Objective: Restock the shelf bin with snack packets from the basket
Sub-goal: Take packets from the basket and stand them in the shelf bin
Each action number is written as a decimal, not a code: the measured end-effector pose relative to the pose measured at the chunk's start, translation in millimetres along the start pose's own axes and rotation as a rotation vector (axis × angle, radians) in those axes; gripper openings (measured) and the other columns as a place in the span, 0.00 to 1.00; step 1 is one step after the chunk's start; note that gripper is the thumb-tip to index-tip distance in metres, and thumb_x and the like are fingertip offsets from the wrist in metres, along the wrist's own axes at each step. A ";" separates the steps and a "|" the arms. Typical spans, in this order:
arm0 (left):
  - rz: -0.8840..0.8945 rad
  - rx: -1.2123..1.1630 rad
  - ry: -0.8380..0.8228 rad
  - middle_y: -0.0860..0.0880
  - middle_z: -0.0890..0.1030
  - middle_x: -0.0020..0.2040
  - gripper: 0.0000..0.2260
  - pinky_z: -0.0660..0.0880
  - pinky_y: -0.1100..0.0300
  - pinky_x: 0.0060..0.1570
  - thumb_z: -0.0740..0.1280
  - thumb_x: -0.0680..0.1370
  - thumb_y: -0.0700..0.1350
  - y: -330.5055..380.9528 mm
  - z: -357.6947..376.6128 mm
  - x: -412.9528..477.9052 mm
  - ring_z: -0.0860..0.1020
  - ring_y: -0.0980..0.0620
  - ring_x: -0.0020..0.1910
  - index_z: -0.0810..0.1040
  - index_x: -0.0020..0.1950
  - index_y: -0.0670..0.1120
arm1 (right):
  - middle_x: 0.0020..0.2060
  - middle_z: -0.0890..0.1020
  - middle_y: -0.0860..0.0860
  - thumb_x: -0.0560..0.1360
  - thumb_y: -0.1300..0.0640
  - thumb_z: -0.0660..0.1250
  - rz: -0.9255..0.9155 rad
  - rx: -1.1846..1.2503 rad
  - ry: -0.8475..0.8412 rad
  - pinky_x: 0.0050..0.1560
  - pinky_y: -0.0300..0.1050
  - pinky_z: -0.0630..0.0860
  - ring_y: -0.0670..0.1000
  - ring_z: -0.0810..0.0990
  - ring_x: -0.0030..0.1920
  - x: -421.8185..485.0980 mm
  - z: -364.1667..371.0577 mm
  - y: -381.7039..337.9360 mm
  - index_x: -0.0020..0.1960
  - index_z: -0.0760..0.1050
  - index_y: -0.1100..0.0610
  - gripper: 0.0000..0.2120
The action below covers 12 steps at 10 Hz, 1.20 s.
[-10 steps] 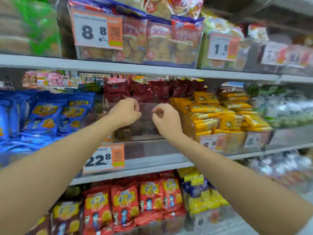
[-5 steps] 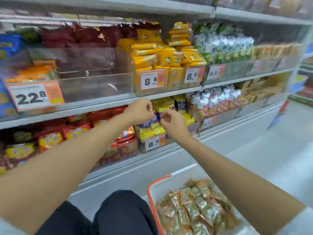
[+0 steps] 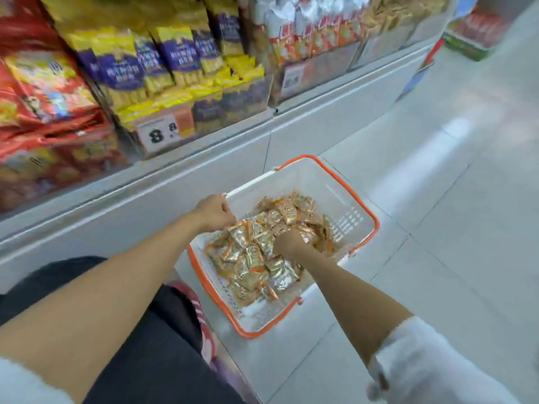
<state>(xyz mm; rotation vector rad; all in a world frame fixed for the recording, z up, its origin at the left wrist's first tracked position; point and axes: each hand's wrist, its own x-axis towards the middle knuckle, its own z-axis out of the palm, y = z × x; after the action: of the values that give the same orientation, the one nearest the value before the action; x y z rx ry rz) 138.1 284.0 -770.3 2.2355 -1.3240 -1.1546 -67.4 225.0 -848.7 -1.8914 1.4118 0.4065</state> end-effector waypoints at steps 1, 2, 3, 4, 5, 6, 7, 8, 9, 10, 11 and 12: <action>-0.149 -0.225 -0.057 0.45 0.73 0.28 0.08 0.64 0.67 0.24 0.68 0.74 0.37 -28.8 17.8 9.4 0.69 0.52 0.24 0.76 0.34 0.41 | 0.42 0.73 0.51 0.76 0.56 0.67 0.087 0.048 -0.082 0.53 0.46 0.72 0.50 0.72 0.42 31.4 40.2 38.3 0.60 0.76 0.60 0.14; -0.346 -0.437 -0.010 0.45 0.73 0.28 0.08 0.63 0.69 0.23 0.66 0.71 0.33 -49.4 25.0 26.1 0.66 0.55 0.19 0.74 0.32 0.41 | 0.37 0.73 0.48 0.79 0.51 0.65 0.203 -0.087 -0.217 0.51 0.46 0.74 0.48 0.73 0.39 31.0 69.1 47.5 0.59 0.76 0.60 0.15; -0.461 -0.620 0.031 0.43 0.74 0.33 0.08 0.65 0.69 0.21 0.65 0.72 0.32 -60.4 33.4 46.5 0.68 0.54 0.23 0.75 0.34 0.41 | 0.53 0.81 0.57 0.80 0.49 0.63 0.191 -0.165 -0.226 0.60 0.49 0.76 0.55 0.79 0.56 49.5 82.2 48.5 0.64 0.75 0.65 0.22; -0.524 -0.686 0.005 0.45 0.74 0.31 0.08 0.67 0.68 0.22 0.65 0.74 0.35 -67.4 47.5 59.4 0.68 0.54 0.24 0.76 0.34 0.41 | 0.58 0.79 0.57 0.76 0.58 0.67 0.137 -0.062 -0.167 0.41 0.43 0.75 0.52 0.79 0.46 62.0 85.5 38.1 0.71 0.68 0.59 0.24; -0.581 -0.738 -0.025 0.46 0.75 0.31 0.07 0.68 0.66 0.23 0.66 0.77 0.38 -73.8 62.1 66.3 0.69 0.54 0.25 0.77 0.38 0.40 | 0.73 0.66 0.57 0.77 0.57 0.67 0.026 -0.018 -0.249 0.57 0.49 0.76 0.57 0.75 0.63 79.0 99.7 20.3 0.78 0.57 0.49 0.33; -0.627 -0.787 -0.050 0.46 0.76 0.32 0.08 0.69 0.66 0.26 0.65 0.79 0.38 -78.5 73.2 70.7 0.71 0.55 0.26 0.77 0.40 0.39 | 0.78 0.44 0.59 0.78 0.66 0.58 -0.007 -0.237 -0.406 0.71 0.61 0.62 0.66 0.50 0.77 83.3 123.8 6.0 0.78 0.44 0.40 0.39; -0.646 -0.826 -0.045 0.47 0.76 0.32 0.07 0.70 0.67 0.27 0.64 0.79 0.38 -81.0 77.0 74.5 0.72 0.56 0.26 0.77 0.41 0.39 | 0.77 0.37 0.63 0.76 0.69 0.55 0.038 -0.338 -0.328 0.69 0.66 0.64 0.71 0.53 0.74 81.0 147.4 6.1 0.79 0.42 0.46 0.39; -0.642 -0.846 -0.032 0.46 0.77 0.32 0.07 0.70 0.66 0.29 0.65 0.78 0.37 -81.4 77.2 77.2 0.72 0.55 0.27 0.78 0.41 0.38 | 0.74 0.57 0.66 0.75 0.69 0.61 0.016 -0.364 -0.134 0.56 0.58 0.78 0.65 0.74 0.62 80.1 156.4 7.4 0.76 0.57 0.59 0.31; -0.627 -0.820 -0.020 0.46 0.77 0.33 0.05 0.72 0.66 0.29 0.65 0.78 0.36 -78.7 77.7 76.6 0.74 0.55 0.28 0.79 0.46 0.37 | 0.42 0.79 0.54 0.80 0.66 0.59 -0.017 -0.236 0.138 0.37 0.47 0.81 0.52 0.80 0.37 72.8 142.0 3.5 0.55 0.77 0.60 0.10; -0.608 -0.846 -0.035 0.44 0.79 0.41 0.11 0.77 0.65 0.30 0.67 0.78 0.39 -72.8 79.1 72.1 0.77 0.52 0.35 0.75 0.59 0.36 | 0.31 0.74 0.46 0.81 0.61 0.61 -0.116 0.020 0.366 0.25 0.32 0.62 0.41 0.67 0.26 58.0 121.8 -2.3 0.37 0.75 0.55 0.13; -0.585 -0.933 -0.102 0.40 0.77 0.60 0.28 0.80 0.59 0.45 0.72 0.75 0.52 -65.1 76.2 64.8 0.79 0.47 0.50 0.68 0.68 0.38 | 0.40 0.82 0.48 0.77 0.63 0.67 -0.441 0.124 0.581 0.28 0.33 0.72 0.40 0.73 0.29 41.4 103.2 -16.8 0.49 0.83 0.61 0.06; -0.541 -1.038 -0.001 0.38 0.77 0.62 0.27 0.81 0.60 0.38 0.73 0.75 0.45 -56.7 63.9 56.9 0.81 0.45 0.49 0.67 0.68 0.34 | 0.49 0.85 0.54 0.74 0.65 0.71 -0.718 0.078 0.683 0.45 0.45 0.82 0.52 0.84 0.45 32.0 87.1 -25.9 0.53 0.83 0.62 0.08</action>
<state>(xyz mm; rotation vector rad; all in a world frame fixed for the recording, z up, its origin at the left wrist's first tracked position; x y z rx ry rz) 137.7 275.4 -872.6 1.7511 0.0287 -1.5127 -17.7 268.1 -919.2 -2.4129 0.9790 -0.6856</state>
